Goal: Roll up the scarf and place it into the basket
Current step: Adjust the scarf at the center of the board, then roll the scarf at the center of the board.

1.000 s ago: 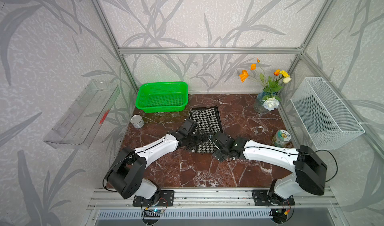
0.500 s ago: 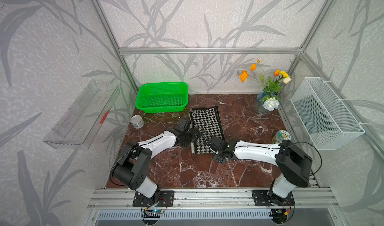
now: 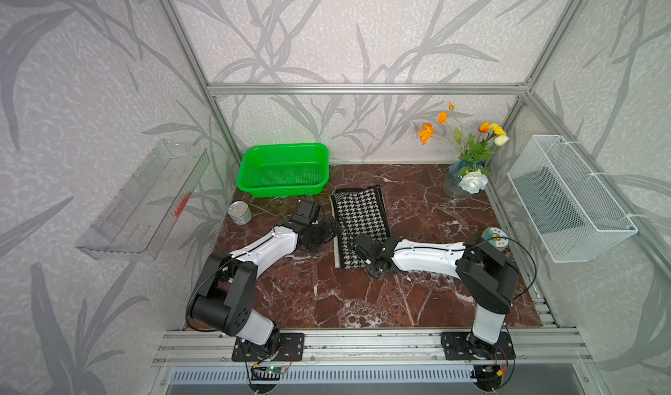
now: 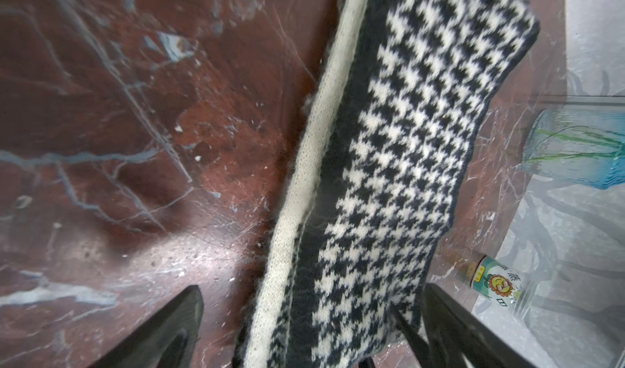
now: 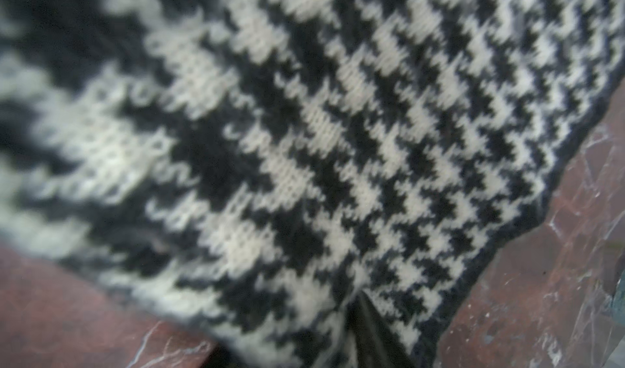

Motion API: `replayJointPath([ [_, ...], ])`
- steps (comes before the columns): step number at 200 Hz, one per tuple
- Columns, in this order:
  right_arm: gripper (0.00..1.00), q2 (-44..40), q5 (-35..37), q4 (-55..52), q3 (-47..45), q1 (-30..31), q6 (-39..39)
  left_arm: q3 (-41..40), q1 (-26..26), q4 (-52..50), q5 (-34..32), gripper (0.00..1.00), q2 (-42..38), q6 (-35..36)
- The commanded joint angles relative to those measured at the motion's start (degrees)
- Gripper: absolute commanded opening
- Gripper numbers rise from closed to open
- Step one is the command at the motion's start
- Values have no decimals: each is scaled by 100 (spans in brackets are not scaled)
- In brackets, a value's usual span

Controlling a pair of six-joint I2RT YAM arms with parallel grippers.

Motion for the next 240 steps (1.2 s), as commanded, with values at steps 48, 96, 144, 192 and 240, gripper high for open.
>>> replayJointPath([
  [48, 11, 746, -1192, -832, 912, 176, 614, 246, 607, -657, 128, 99, -538, 583],
  [96, 27, 1460, -1533, -1525, 2557, 573, 1154, 141, 1060, -960, 119, 100, -880, 890],
  [144, 78, 1208, -452, -1647, 2473, 720, 686, -68, 1205, -904, 257, 99, -1023, 919],
  [192, 81, 830, 242, -1453, 1591, 696, 167, -117, 1215, -838, 309, 99, -1097, 858],
  [240, 57, 1117, -7, -1361, 1453, 597, 159, -115, 1225, -896, 282, 99, -1144, 875],
])
